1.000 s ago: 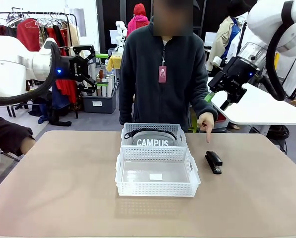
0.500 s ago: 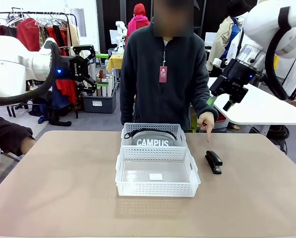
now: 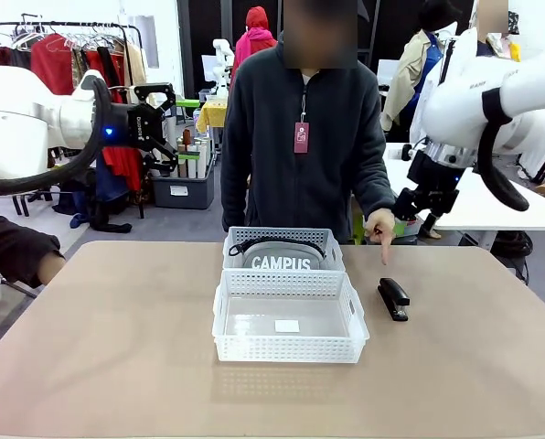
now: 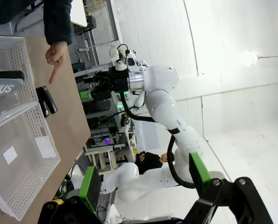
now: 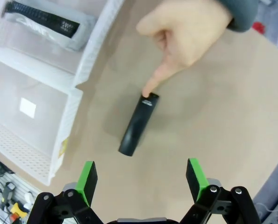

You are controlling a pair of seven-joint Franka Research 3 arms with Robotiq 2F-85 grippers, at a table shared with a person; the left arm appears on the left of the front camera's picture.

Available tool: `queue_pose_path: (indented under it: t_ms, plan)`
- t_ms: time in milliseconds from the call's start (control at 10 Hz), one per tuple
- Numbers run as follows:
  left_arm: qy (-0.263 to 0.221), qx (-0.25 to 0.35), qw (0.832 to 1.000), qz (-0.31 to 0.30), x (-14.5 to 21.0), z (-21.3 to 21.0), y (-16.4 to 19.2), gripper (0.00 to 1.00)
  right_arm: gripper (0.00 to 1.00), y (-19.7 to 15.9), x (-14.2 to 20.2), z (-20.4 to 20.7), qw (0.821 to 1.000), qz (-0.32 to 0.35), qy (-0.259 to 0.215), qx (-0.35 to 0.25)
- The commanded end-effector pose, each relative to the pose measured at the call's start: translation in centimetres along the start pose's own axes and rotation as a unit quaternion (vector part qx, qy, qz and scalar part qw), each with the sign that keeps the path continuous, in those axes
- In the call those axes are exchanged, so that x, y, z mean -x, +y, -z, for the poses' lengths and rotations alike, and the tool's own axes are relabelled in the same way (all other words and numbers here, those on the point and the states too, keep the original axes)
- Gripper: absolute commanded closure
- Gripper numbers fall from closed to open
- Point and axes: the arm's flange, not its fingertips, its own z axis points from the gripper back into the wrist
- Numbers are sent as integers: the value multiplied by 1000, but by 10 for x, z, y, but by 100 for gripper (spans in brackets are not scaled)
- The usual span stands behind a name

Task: Distribute items into two baskets.
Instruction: Pick up the Stapler that the person points to.

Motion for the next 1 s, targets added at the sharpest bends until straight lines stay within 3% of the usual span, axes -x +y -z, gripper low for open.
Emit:
queue_pose_path:
  t_ms: [0,800,900]
  plan:
    - [-4,9,1000,-1,2,0,-2,0,0,-8,1,8,999,26,-2,23]
    - [-4,9,1000,-1,2,0,-2,0,0,-17,2,13,1000,16,9,5]
    - [-4,9,1000,-1,2,0,-2,0,0,-23,1,28,999,20,19,46]
